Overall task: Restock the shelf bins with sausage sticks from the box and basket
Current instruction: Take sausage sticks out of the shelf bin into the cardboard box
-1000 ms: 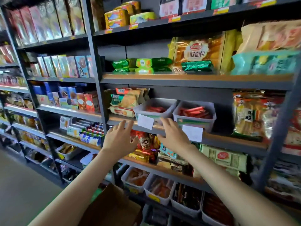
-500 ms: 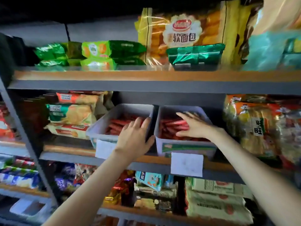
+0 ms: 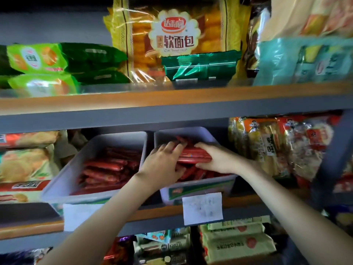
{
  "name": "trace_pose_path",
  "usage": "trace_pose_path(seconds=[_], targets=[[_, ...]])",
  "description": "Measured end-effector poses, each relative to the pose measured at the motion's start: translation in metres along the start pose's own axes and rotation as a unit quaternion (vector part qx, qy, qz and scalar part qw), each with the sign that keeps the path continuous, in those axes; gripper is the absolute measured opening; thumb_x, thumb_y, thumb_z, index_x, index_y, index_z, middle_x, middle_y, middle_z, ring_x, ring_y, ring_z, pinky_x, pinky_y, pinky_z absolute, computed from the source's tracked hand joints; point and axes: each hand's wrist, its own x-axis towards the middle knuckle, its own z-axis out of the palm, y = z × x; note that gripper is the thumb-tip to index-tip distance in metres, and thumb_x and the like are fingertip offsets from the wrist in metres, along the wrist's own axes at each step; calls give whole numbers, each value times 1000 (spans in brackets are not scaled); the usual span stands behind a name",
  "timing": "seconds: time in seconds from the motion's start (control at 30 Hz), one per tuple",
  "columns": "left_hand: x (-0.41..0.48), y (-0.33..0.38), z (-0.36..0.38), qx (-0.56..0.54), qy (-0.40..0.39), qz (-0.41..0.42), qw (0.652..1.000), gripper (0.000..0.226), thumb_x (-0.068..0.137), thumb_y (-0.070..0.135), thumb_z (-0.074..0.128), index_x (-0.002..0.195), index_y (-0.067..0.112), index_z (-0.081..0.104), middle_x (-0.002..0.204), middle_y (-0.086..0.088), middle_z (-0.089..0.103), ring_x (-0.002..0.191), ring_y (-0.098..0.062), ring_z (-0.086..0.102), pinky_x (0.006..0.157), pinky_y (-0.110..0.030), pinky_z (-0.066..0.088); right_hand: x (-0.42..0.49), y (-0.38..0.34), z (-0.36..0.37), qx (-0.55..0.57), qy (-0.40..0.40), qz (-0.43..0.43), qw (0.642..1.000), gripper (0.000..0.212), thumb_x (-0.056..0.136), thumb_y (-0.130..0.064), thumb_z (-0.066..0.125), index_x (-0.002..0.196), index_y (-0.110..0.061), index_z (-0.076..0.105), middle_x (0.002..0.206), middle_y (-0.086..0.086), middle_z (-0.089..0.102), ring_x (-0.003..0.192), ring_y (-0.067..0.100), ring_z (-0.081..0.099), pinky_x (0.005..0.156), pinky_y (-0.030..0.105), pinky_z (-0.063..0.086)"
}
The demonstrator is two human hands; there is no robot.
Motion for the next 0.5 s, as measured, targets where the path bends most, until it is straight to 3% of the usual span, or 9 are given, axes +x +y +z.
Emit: trace_pose_path(seconds=[0.07,0.17,0.27,0.33,0.5], targets=[[4,0,1,17,0,18,1000,73,88,45,53,149,24,19,150,-1,30,136,-22,31,113,-34,17,-6,1,-1,26,20,-12,999,46,78,-29,73,117,-37,51,110,-15,59,98,2,57,88,30,49],[12,4,1,81,15,44,996,72,88,41,53,149,22,19,149,-3,34,136,-25,31,116,-42,8,-17,-7,-7,31,47,-36,998,44,75,-23,75,107,-42,52,99,-19,58,91,-2,59,78,18,47],[18,15,-1,122,3,65,990,61,89,32,49,144,19,26,137,-7,48,124,-26,45,104,-36,29,-31,-16,-9,25,73,-43,996,42,76,-23,75,111,-38,55,98,-22,51,93,-5,53,76,10,42],[19,19,-2,116,-14,56,992,55,89,29,50,139,18,31,134,-8,50,120,-26,49,92,-35,40,-37,-19,-8,20,72,-29,997,46,77,-27,74,118,-35,55,102,-24,47,97,-6,49,79,9,40],[13,17,-5,129,-15,38,991,47,89,33,51,132,16,41,136,-7,40,127,-25,35,94,-34,39,-45,-19,-7,45,54,43,997,75,76,-33,76,138,-41,34,134,-9,40,118,7,45,97,26,43]])
